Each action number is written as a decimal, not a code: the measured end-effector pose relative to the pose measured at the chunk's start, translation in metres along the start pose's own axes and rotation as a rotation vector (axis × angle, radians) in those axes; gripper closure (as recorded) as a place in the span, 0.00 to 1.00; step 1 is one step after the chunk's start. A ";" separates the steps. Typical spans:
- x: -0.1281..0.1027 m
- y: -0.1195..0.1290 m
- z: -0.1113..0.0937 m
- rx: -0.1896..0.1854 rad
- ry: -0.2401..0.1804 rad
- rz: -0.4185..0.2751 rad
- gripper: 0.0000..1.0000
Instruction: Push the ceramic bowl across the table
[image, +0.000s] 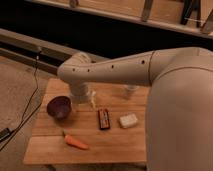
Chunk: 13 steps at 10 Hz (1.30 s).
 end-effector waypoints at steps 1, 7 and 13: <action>0.000 0.000 0.000 0.000 0.000 0.000 0.35; -0.002 -0.012 0.014 0.005 0.022 -0.013 0.35; -0.044 -0.083 0.111 -0.020 0.065 -0.225 0.35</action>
